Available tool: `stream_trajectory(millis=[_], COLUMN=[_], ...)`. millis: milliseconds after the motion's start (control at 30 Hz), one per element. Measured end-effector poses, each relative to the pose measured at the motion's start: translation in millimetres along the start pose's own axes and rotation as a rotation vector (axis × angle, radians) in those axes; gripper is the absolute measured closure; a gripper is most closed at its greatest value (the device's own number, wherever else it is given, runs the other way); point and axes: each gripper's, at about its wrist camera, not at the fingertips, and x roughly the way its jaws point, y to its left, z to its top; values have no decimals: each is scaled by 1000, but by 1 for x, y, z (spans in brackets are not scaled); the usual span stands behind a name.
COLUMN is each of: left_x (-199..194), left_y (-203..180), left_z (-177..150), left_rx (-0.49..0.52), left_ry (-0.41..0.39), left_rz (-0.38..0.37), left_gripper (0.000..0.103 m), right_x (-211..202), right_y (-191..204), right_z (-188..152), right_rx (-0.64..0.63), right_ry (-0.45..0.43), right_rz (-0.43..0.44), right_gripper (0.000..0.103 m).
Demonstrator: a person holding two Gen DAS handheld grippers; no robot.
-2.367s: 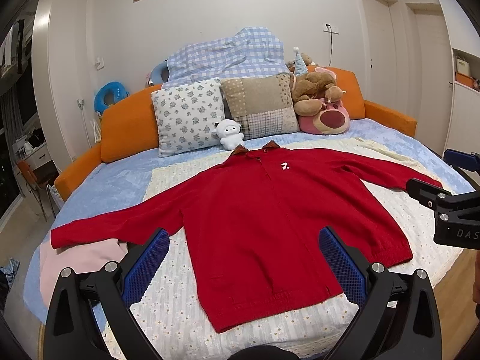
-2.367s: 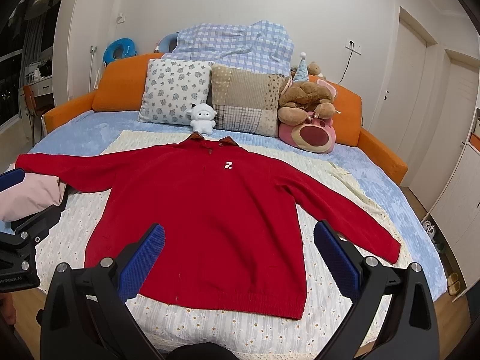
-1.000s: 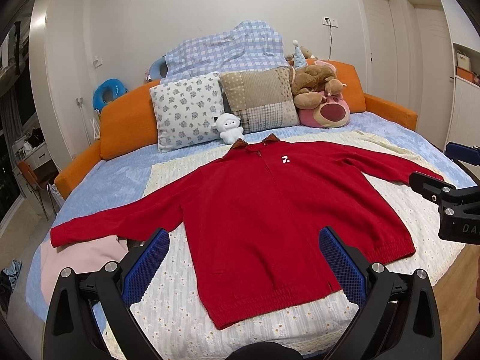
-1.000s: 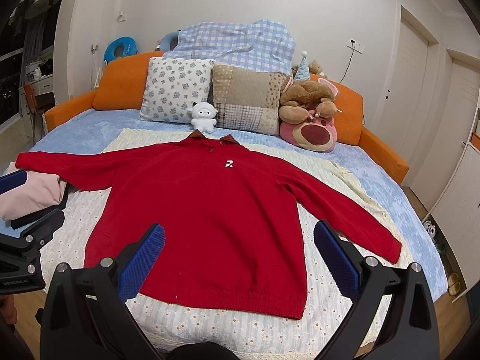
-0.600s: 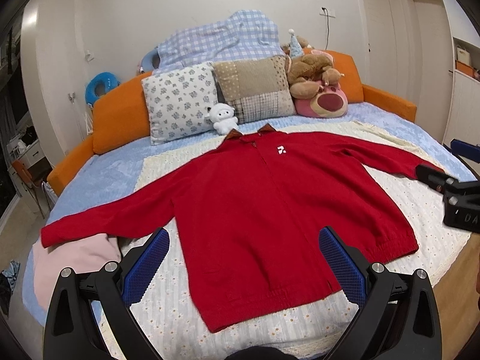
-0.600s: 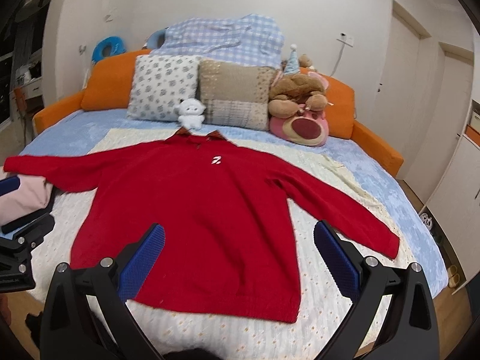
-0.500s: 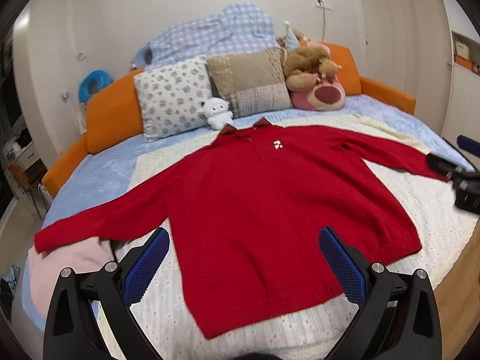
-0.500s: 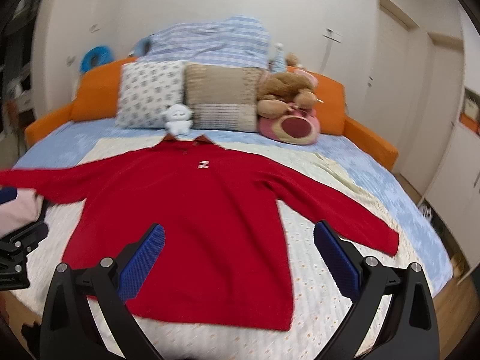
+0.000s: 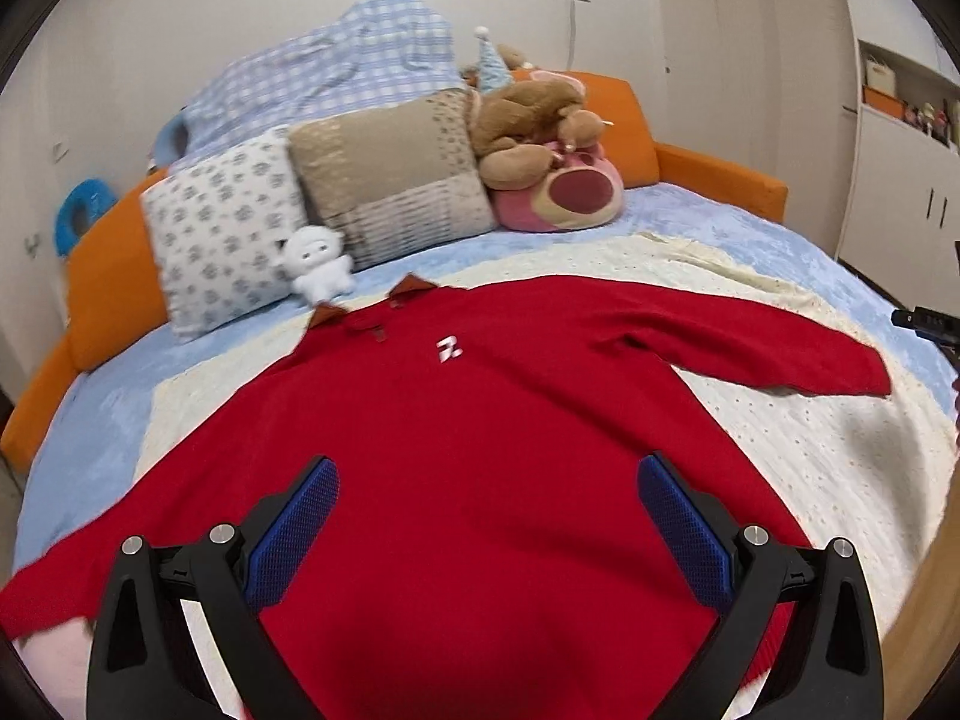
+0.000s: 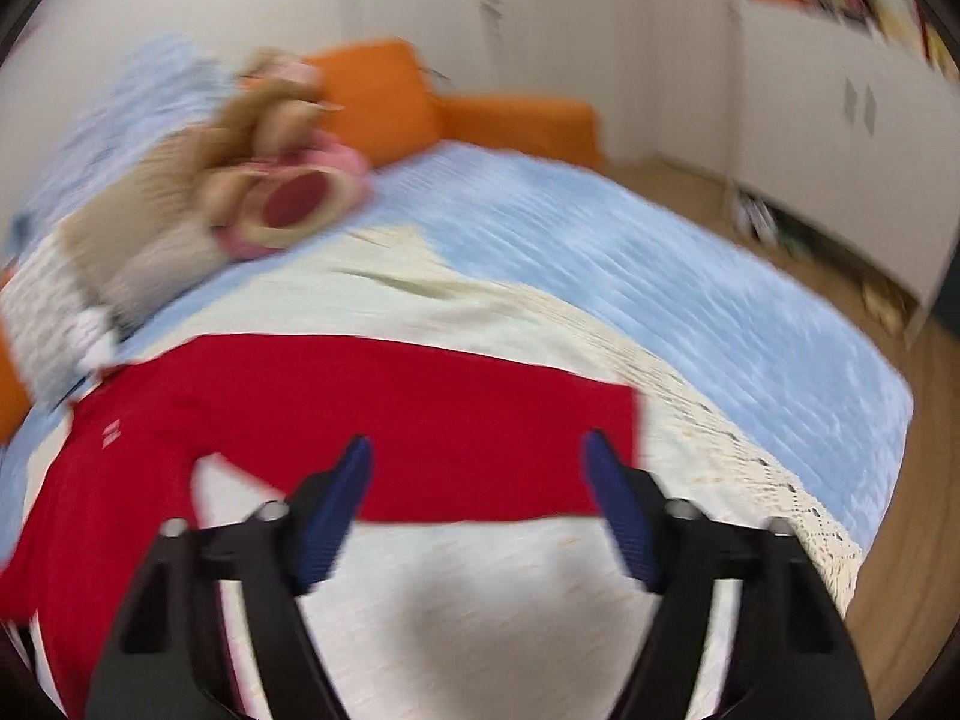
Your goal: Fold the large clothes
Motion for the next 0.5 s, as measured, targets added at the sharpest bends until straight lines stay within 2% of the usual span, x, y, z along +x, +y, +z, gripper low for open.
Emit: stream_trajectory(millis=[67, 200, 267, 400, 433, 500], left_x=[28, 85, 108, 132, 138, 147], left_y=[-11, -31, -35, -36, -34, -27], left_z=[8, 25, 30, 26, 24, 15], left_rx=[28, 81, 76, 33, 18, -22], left_ry=[11, 93, 118, 145, 158, 193], left_rz=[-16, -85, -117, -164, -170, -188], left_gripper=[2, 2, 2, 2, 2, 2], right_x=[28, 75, 87, 112, 116, 122], right_y=[-23, -56, -64, -70, -70, -67], right_z=[6, 9, 6, 2, 2, 3], right_rx=[57, 134, 148, 139, 134, 132], right_ry=[46, 116, 139, 195, 207, 234], right_rz=[-5, -30, -29, -25, -26, 1], right_gripper=[39, 43, 43, 51, 54, 76])
